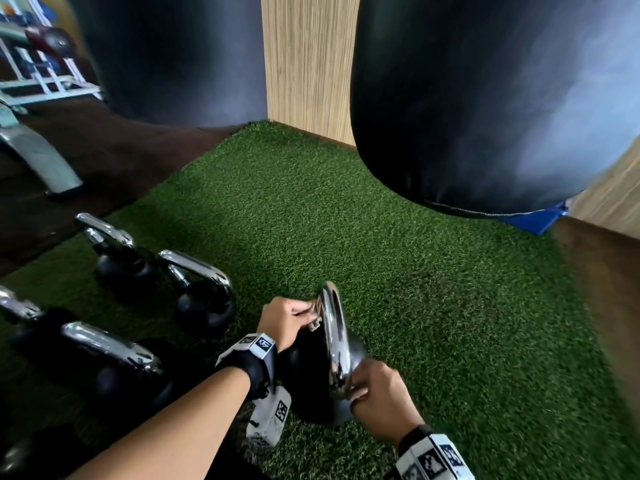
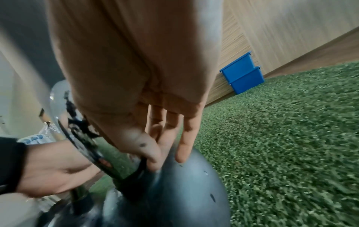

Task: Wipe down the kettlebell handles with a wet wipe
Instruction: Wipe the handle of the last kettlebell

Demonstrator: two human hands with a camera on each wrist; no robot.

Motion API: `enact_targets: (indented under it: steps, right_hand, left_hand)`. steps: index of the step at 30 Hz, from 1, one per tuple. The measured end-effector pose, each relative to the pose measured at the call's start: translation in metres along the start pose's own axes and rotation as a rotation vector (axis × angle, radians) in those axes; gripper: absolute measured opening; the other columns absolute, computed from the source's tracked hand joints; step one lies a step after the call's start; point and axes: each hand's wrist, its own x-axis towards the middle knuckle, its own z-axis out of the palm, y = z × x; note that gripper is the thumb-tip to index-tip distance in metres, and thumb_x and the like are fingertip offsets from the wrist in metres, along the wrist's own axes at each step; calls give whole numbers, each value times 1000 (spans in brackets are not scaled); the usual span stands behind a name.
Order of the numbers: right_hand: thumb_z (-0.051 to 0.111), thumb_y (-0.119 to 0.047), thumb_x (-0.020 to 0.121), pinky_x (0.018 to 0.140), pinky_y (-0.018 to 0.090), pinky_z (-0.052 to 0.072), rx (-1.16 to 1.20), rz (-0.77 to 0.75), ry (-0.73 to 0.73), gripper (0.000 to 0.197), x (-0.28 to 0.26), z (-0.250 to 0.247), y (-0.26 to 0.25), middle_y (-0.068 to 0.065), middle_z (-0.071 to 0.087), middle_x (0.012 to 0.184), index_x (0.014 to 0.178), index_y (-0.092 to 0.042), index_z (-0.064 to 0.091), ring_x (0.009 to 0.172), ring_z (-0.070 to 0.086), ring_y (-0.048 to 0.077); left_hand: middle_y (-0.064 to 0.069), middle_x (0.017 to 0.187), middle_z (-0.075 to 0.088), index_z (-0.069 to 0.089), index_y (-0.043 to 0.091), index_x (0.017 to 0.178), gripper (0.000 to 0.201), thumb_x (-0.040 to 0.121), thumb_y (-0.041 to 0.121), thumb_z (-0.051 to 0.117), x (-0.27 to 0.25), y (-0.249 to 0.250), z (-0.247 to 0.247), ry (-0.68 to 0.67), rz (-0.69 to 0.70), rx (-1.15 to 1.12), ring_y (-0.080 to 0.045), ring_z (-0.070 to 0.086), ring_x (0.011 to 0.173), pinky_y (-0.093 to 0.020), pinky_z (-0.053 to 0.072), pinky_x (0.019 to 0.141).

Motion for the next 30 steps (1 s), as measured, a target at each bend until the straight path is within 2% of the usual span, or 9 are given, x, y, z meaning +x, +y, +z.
enact_targets:
  steps: [4,8,11,13,14,18,22,28,30]
  right_hand:
    - [71,-7,82,61,4,46,-89,-39,-34,22,5,8,-9,-7,69,103,103,-13,70,86,61,1]
    - [68,-4,86,78,16,58,-63,7,-62,23,20,-6,-11,-4,73,109,102,-18,76,89,67,5]
    - [78,-24,83,85,23,58,74,53,86,33,32,-13,-8,-6,72,114,115,-26,71,95,69,7]
    - [78,-31,82,98,34,54,73,42,56,50,38,-6,-8,-5,71,118,129,-26,63,107,67,12]
    - [75,-31,84,100,36,52,62,56,39,53,40,-2,-10,-2,70,121,134,-24,60,110,65,15]
    - [74,-36,86,95,31,52,43,92,54,50,49,4,-11,0,71,115,132,-24,61,105,66,19]
    - [78,-35,83,90,29,54,83,102,69,45,51,4,-9,-2,75,107,124,-23,67,99,69,17]
    - [80,-37,80,84,22,51,114,107,88,51,51,5,-7,-2,75,111,127,-24,66,97,68,15]
    - [80,-37,79,82,20,49,120,106,91,53,51,5,-7,-3,75,112,128,-23,66,95,67,12]
  left_hand:
    - [8,86,79,80,6,92,8,91,12,75,-1,9,9,-44,90,26,28,48,59,3,38,58]
    - [16,43,55,65,20,62,35,97,20,66,-3,21,-8,-249,131,145,8,40,39,-11,28,46]
    - [10,46,38,65,8,71,29,97,21,67,-3,21,-11,-278,144,182,5,30,46,-15,28,49]
    - [18,87,58,64,2,82,21,94,19,71,-4,19,-6,-167,151,189,23,56,65,-19,32,48]
    - [12,80,67,65,-1,85,22,93,19,72,-4,20,-3,-130,149,204,22,51,51,-15,32,47]
    - [1,96,80,79,12,103,19,95,27,71,3,28,-5,-105,143,236,3,71,83,2,39,62]
    - [27,74,73,83,21,90,15,93,32,72,1,32,-4,-1,189,81,16,60,64,-7,48,66]
    - [19,61,68,80,36,81,18,95,29,72,11,44,-23,-100,242,85,5,57,55,-20,43,57]
    - [19,68,73,81,30,100,11,94,30,73,9,46,-28,-102,268,21,-3,68,62,-25,51,59]
